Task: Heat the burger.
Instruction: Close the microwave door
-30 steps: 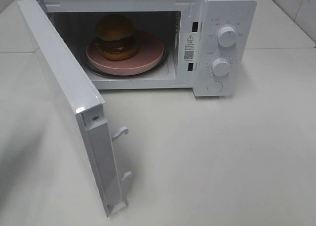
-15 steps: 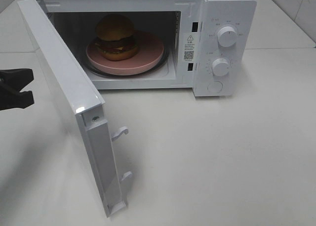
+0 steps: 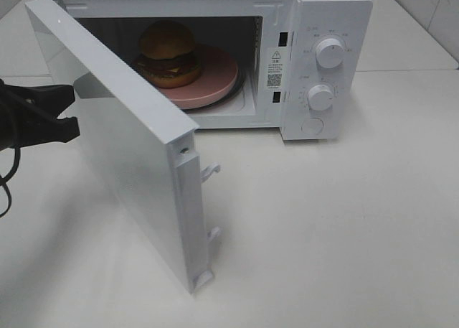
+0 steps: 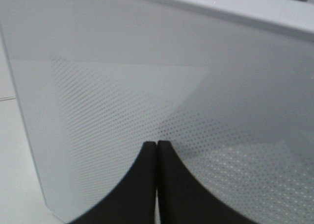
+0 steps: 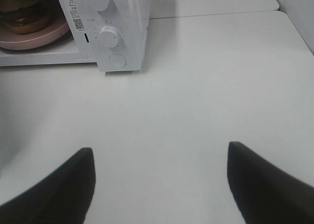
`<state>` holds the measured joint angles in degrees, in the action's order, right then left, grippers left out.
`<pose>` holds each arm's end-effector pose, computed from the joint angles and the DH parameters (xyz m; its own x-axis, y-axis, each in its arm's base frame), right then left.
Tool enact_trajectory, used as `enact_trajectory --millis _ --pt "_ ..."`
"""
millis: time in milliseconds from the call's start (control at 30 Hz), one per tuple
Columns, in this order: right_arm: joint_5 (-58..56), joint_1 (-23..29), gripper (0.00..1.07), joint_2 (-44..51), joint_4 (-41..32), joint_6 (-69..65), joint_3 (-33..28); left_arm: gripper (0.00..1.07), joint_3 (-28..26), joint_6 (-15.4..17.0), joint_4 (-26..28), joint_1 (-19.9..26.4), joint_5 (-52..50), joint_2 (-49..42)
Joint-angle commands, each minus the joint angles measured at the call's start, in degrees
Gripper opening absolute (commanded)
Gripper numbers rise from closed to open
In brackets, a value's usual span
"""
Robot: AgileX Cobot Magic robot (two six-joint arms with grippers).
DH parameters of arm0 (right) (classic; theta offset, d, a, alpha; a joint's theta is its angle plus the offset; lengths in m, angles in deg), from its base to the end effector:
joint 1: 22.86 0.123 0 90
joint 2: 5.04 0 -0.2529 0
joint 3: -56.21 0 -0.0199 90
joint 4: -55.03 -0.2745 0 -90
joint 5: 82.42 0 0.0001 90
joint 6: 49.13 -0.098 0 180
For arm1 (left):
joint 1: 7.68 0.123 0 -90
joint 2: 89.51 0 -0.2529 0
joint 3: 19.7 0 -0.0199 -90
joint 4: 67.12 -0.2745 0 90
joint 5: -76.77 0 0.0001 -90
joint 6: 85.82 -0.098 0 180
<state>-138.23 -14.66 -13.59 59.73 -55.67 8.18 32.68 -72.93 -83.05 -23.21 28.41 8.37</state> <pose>0.0588 0.0018 0.2912 -0.3802 0.0137 -0.9248 -0.0545 0.9978 0.0372 0.2659 -0.0947 0.1233 -0.2339 0.0269 -0.9719 0.4461 0.8911 -0.0827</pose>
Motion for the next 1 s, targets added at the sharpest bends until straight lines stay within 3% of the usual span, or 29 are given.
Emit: enact_trajectory --millis 33,367,667,1000 --pt "0.8 -0.4 0.74 1.7 0.2 -0.3 0.1 0.0 -1.6 -0.7 1.4 -1.5 1.5 -0.1" --pt "0.8 -0.4 0.74 1.7 0.2 -0.3 0.1 0.0 -5.7 -1.0 6.6 -6.0 2.3 2.4" --pt "0.8 -0.4 0.74 1.7 0.2 -0.3 0.1 0.0 -10.4 -6.6 14.5 -13.6 3.3 7.2" --pt "0.8 -0.4 0.74 1.7 0.2 -0.3 0.1 0.0 -17.9 -8.4 19.8 -17.8 5.9 11.3"
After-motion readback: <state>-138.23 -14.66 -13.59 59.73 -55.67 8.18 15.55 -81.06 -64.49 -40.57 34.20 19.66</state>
